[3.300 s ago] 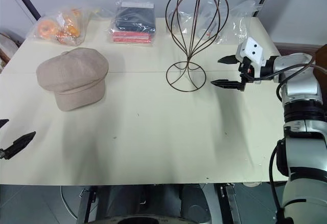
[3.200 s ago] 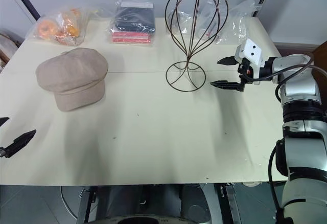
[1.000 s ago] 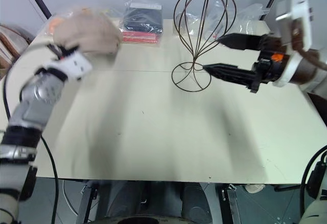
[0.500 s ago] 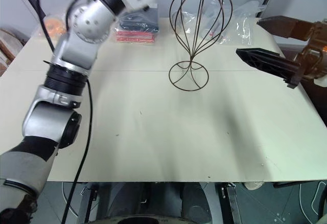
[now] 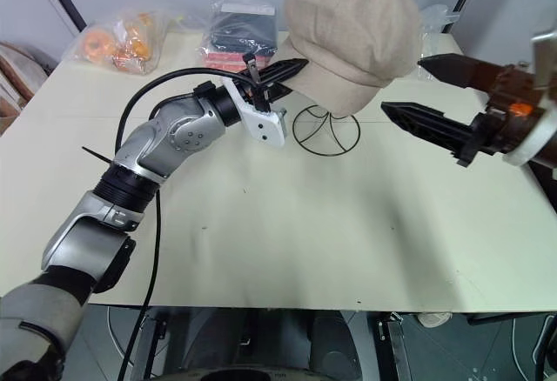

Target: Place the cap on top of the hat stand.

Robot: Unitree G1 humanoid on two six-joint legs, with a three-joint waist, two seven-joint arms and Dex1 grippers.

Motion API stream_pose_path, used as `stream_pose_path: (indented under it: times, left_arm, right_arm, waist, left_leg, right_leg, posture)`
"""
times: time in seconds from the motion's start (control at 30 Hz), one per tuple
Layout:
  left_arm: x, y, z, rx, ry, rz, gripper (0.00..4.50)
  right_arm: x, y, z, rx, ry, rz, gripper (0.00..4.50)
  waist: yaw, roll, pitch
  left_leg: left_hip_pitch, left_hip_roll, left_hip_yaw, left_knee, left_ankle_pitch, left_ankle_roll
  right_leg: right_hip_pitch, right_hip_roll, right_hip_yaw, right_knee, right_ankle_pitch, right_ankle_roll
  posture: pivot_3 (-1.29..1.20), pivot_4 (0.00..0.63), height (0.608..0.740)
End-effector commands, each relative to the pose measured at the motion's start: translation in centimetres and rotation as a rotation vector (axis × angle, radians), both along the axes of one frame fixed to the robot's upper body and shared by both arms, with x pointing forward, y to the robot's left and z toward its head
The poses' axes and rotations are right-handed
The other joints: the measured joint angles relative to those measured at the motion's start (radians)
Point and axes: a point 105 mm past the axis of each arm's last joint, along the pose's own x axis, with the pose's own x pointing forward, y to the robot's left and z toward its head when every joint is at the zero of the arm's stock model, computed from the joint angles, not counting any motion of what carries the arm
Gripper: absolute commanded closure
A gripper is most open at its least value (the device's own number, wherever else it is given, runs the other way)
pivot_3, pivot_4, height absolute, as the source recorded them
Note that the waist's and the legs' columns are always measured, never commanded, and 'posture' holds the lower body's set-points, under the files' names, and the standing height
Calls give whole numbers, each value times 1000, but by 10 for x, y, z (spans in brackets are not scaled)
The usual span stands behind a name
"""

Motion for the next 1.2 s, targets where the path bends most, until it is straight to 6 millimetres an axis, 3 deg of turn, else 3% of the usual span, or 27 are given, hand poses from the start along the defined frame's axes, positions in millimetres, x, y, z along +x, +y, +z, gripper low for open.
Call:
stream_pose_path:
  times: [0.03,0.13,0.17,0.4,0.47,0.6,0.67,0.77,1.03,1.2]
  left_arm:
    - [-5,1,6,-20,-19,-15,2021]
    - [-7,6,0,-22,9,-11,406]
    - [-7,9,-2,-26,26,-9,54]
    - [-22,49,-9,-119,237,-14,54]
    - [-29,67,-17,-167,422,-22,54]
    - [-46,101,-36,-289,981,-80,54]
    - [-50,120,-31,-404,1241,-99,54]
    - [-59,138,-20,-456,1445,-148,54]
    - [-63,151,6,-509,1481,-184,54]
    - [-58,152,9,-527,1458,-175,54]
  right_arm:
    - [12,0,-3,-92,-65,-81,0]
    - [19,3,-11,-173,-90,-126,0]
    - [21,4,-14,-204,-100,-139,0]
    - [23,21,-49,-405,-197,-195,0]
    - [23,27,-61,-478,-254,-205,0]
    - [29,37,-74,-633,-453,-244,0]
    - [36,45,-78,-671,-569,-296,0]
    - [45,60,-85,-695,-685,-342,0]
    - [76,103,-81,-721,-912,-411,0]
    - [90,114,-82,-748,-964,-431,0]
  waist:
    - [-1,0,0]
    - [-1,0,0]
    - [-1,0,0]
    - [-4,0,0]
    - [-6,0,0]
    - [-17,1,0]
    - [-25,0,0]
    - [-28,0,0]
    - [-29,0,0]
    - [-28,0,0]
  left_leg:
    - [0,0,0,0,0,0]
    - [0,0,0,0,0,0]
    - [0,0,0,0,0,0]
    - [0,1,0,1,0,0]
    - [0,1,0,1,0,0]
    - [0,2,0,1,0,0]
    - [1,2,-1,2,0,0]
    - [1,2,-3,4,0,0]
    - [2,1,-3,4,0,0]
    - [2,1,-3,4,0,0]
  right_leg:
    - [0,0,0,0,0,0]
    - [0,0,0,0,0,0]
    - [0,0,0,0,0,0]
    - [-1,0,0,1,0,0]
    - [-1,0,0,1,0,0]
    - [0,1,0,1,0,0]
    - [0,1,-1,2,0,0]
    - [1,2,-2,2,0,0]
    - [2,3,-2,3,0,-1]
    - [2,3,-2,3,0,-1]
  posture:
    - [0,150,740]
    - [0,150,740]
    - [0,150,740]
    - [0,150,740]
    - [0,150,740]
    - [0,150,740]
    - [0,150,740]
    - [0,150,740]
    - [0,150,740]
    - [0,150,740]
